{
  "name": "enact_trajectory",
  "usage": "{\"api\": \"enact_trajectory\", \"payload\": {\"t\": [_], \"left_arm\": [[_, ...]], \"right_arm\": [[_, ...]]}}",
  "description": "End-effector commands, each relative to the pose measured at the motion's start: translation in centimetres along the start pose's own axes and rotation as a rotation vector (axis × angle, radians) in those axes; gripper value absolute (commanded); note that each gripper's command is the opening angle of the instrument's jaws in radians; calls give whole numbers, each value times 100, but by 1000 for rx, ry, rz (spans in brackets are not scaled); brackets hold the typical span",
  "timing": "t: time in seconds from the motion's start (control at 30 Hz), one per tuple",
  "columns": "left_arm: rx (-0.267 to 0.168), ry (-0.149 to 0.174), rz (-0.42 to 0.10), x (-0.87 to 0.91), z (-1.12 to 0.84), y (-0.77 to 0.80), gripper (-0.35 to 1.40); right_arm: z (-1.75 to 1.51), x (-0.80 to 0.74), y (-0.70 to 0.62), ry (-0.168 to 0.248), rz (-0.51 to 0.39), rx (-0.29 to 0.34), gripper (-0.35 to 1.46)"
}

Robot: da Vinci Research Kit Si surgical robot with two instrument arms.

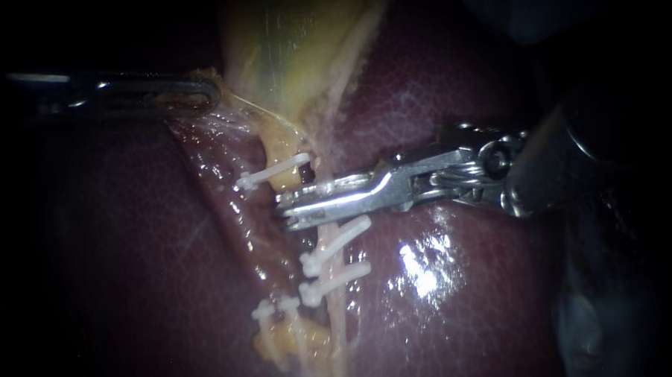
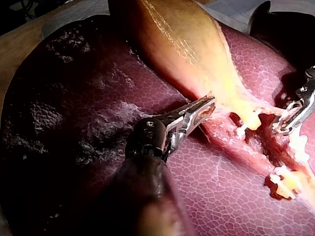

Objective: Clipping third clip right tube

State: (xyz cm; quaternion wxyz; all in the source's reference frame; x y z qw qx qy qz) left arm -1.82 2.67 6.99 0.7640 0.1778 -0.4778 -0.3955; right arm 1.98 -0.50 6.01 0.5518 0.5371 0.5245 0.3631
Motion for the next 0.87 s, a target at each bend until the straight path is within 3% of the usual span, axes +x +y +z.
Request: {"api": "enact_trajectory", "payload": {"t": [0.03, 0.17, 0.53, 0.87], "left_arm": [[-1, 0, 0, 0, 0, 0, -35], [-1, 0, 0, 0, 1, 0, -35], [-1, 0, 0, 0, 1, 0, -35], [-1, 0, 0, 0, 2, 0, -35]], "right_arm": [[0, 0, 0, -1, 0, 1, -19], [0, 0, 0, -1, 0, 1, -35], [-5, -2, 18, -7, -12, 3, -35], [-4, -3, 19, -13, -12, 9, -35]]}}
